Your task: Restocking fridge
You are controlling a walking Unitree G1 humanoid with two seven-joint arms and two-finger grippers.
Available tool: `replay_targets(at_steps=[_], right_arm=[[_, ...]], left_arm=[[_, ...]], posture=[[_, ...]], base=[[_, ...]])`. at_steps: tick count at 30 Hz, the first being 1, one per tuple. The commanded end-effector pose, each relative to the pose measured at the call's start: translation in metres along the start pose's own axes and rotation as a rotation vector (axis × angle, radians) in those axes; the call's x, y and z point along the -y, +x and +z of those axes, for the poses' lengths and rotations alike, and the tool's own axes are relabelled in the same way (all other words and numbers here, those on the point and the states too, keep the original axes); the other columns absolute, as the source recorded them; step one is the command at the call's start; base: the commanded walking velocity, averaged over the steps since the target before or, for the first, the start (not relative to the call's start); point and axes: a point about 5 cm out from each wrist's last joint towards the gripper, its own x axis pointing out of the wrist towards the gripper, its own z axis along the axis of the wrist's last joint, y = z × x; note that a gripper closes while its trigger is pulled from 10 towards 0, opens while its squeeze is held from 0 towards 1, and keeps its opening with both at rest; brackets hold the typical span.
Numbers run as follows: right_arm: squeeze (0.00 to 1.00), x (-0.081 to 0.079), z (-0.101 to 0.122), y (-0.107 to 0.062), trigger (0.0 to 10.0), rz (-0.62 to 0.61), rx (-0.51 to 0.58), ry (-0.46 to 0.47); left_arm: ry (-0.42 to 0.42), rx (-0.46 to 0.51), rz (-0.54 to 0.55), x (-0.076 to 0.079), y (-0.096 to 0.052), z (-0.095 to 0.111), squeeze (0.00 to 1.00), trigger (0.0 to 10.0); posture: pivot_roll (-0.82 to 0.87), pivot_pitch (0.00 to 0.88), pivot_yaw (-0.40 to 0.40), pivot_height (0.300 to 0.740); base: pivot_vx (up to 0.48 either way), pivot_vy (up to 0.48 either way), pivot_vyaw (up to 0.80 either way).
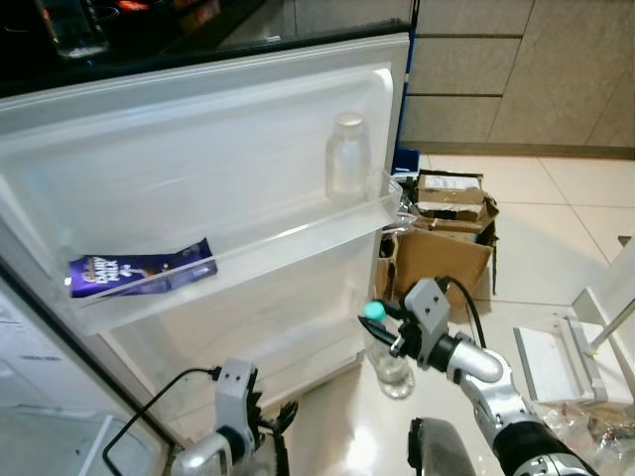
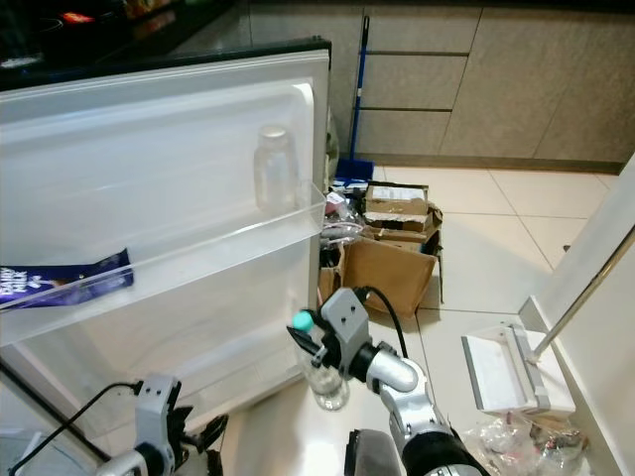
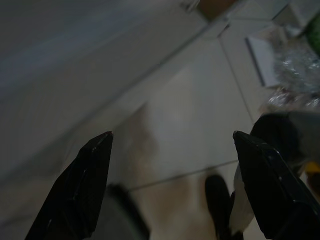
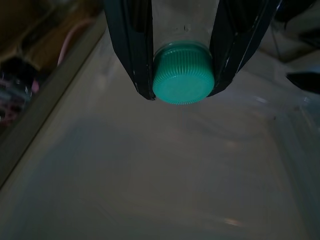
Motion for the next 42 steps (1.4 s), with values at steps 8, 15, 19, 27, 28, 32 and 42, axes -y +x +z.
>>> replay_targets(at_steps=[8, 15, 19, 27, 28, 32, 42], right_arm=[[0.0, 0.009, 0.022, 0.001, 10.0, 0.011, 0.086, 0.017], [0.0, 0.013, 0.036, -0.004, 10.0, 0.044, 0.118, 0.026], [0.0, 0.016, 0.041, -0.007, 10.0, 0.051, 0.127, 0.033], [0.0, 0.017, 0.049, -0.007, 10.0, 0.086, 0.148, 0.1], [0.0, 0.017, 0.049, -0.007, 10.0, 0.086, 0.148, 0.1], [0.0, 0.003, 0.054, -0.004, 10.0, 0.189, 0.158, 0.154], [0.0, -0.001, 0.083, 0.012, 10.0, 0.21, 0.303, 0.207]], left_arm=[[0.01, 0.04, -0.051, 0.006, 0.003, 0.005, 0.0, 10.0], [0.056, 0.106, -0.031, -0.003, 0.002, 0.02, 0.0, 10.0], [0.06, 0.14, -0.021, -0.011, -0.004, 0.026, 0.0, 10.0], [0.077, 0.204, -0.074, -0.017, -0.01, 0.038, 0.0, 10.0], [0.077, 0.204, -0.074, -0.017, -0.01, 0.038, 0.0, 10.0], [0.084, 0.215, -0.076, -0.02, -0.012, 0.039, 0.0, 10.0], [0.101, 0.252, -0.099, -0.022, -0.015, 0.046, 0.0, 10.0]], posture=[[-0.04, 0.0, -0.015, 0.501], [-0.05, 0.0, -0.012, 0.471], [-0.05, 0.0, -0.008, 0.456], [-0.04, 0.0, -0.009, 0.426], [-0.04, 0.0, -0.009, 0.426], [-0.04, 0.0, -0.008, 0.426], [-0.04, 0.0, -0.01, 0.426]], base=[[0.0, 0.0, 0.0], [0.0, 0.0, 0.0], [0.0, 0.0, 0.0], [0.0, 0.0, 0.0], [0.0, 0.0, 0.0], [0.0, 0.0, 0.0], [0.0, 0.0, 0.0]])
